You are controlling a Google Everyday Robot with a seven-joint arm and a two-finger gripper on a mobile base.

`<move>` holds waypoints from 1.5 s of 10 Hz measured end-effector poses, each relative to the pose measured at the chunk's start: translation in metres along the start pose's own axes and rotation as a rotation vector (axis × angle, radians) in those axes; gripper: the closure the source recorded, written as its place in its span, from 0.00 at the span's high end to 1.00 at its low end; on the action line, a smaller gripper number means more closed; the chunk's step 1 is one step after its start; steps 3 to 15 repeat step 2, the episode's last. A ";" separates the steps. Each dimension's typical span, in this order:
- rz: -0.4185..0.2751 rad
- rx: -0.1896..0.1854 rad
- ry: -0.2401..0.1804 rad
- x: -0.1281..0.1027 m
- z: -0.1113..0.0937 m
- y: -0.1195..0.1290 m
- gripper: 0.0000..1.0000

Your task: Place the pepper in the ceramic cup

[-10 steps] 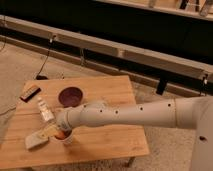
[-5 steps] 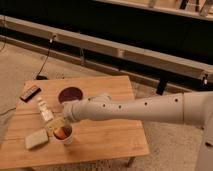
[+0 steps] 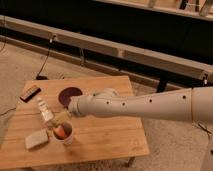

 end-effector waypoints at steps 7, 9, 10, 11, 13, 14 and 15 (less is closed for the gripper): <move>0.002 0.008 0.004 0.003 -0.001 -0.002 0.80; 0.002 0.008 0.004 0.003 -0.001 -0.002 0.80; 0.002 0.008 0.004 0.003 -0.001 -0.002 0.80; 0.002 0.008 0.004 0.003 -0.001 -0.002 0.80; 0.002 0.008 0.004 0.003 -0.001 -0.002 0.80; 0.002 0.008 0.004 0.003 -0.001 -0.002 0.80; 0.002 0.008 0.004 0.003 -0.001 -0.002 0.80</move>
